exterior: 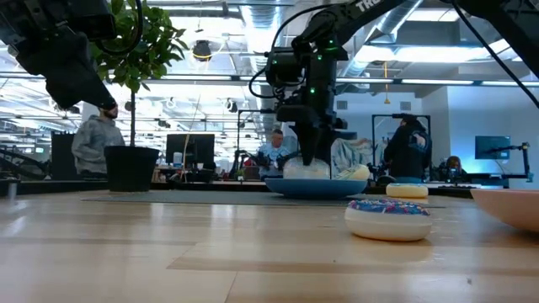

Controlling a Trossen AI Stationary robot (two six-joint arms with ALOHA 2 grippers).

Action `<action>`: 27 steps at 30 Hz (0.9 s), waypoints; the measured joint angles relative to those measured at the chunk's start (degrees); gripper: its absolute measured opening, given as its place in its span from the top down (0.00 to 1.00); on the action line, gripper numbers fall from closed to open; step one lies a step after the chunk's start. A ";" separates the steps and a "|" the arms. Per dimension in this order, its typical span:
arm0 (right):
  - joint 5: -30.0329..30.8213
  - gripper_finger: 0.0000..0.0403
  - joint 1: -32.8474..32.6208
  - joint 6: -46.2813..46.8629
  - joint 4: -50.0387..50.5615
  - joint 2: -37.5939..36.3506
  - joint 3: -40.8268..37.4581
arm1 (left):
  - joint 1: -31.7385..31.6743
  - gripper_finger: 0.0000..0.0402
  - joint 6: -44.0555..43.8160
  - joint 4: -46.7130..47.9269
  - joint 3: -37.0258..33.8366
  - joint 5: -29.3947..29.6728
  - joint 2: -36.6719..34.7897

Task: Pick & Place donuts
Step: Put the large white donut on the blue plate, then put the small blue donut on the pink plate

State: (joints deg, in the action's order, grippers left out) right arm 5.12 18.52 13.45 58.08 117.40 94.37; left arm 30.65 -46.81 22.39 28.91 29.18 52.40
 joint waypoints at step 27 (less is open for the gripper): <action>3.69 0.51 -7.72 19.20 -1.87 -16.43 -6.30 | 0.00 1.00 7.71 -0.92 -0.02 0.79 0.00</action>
State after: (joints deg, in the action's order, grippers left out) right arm 8.81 10.80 32.65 56.21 100.98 88.07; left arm 30.65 -39.09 21.47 28.88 29.97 52.40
